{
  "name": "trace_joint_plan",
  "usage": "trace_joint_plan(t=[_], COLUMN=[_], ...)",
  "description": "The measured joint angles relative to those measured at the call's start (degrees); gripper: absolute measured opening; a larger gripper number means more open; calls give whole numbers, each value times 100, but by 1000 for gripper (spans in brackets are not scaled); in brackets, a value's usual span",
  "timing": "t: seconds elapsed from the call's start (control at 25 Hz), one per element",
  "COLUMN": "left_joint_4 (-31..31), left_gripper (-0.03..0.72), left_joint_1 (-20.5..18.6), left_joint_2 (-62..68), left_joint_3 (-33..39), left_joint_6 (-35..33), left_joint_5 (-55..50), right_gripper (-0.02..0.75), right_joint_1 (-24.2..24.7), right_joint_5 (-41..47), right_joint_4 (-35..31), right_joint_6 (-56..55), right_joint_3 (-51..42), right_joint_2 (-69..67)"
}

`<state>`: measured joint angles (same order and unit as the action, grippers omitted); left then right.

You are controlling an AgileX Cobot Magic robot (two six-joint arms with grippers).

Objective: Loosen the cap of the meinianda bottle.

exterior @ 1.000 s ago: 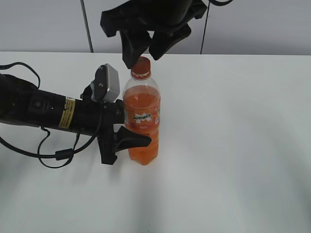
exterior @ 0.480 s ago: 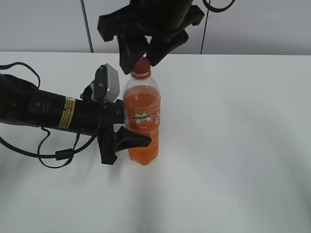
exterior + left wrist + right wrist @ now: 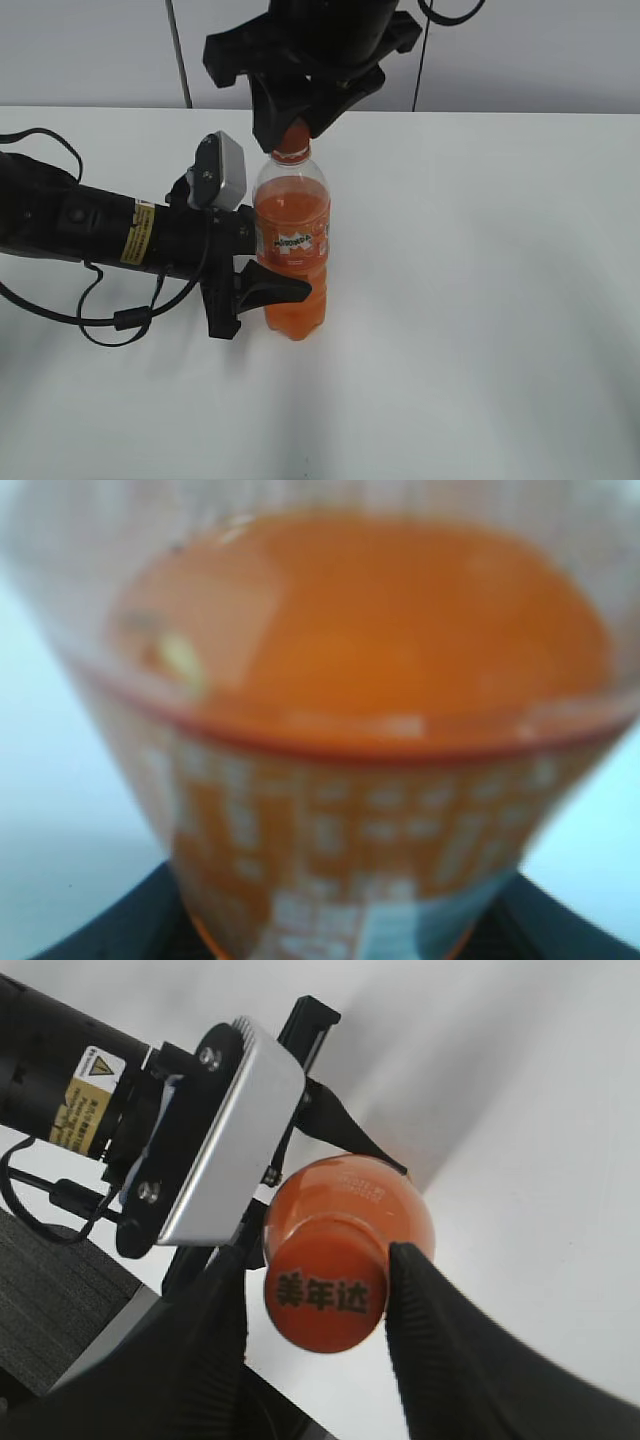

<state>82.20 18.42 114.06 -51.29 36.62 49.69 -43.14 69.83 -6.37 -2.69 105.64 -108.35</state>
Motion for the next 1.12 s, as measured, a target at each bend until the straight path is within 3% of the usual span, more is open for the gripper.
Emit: trace_joint_plan(t=[0.8, 1.12], left_joint_4=[0, 10], left_gripper=[365, 365], left_joint_1=[0, 0], left_joint_2=[0, 0], left_joint_3=[0, 0], left_joint_6=[0, 0], left_joint_5=[0, -2], right_gripper=[276, 273], right_joint_1=[0, 0], right_joint_5=[0, 0], right_joint_4=[56, 30], right_joint_6=[31, 1338], right_joint_3=[-10, -10], right_joint_2=[-27, -27])
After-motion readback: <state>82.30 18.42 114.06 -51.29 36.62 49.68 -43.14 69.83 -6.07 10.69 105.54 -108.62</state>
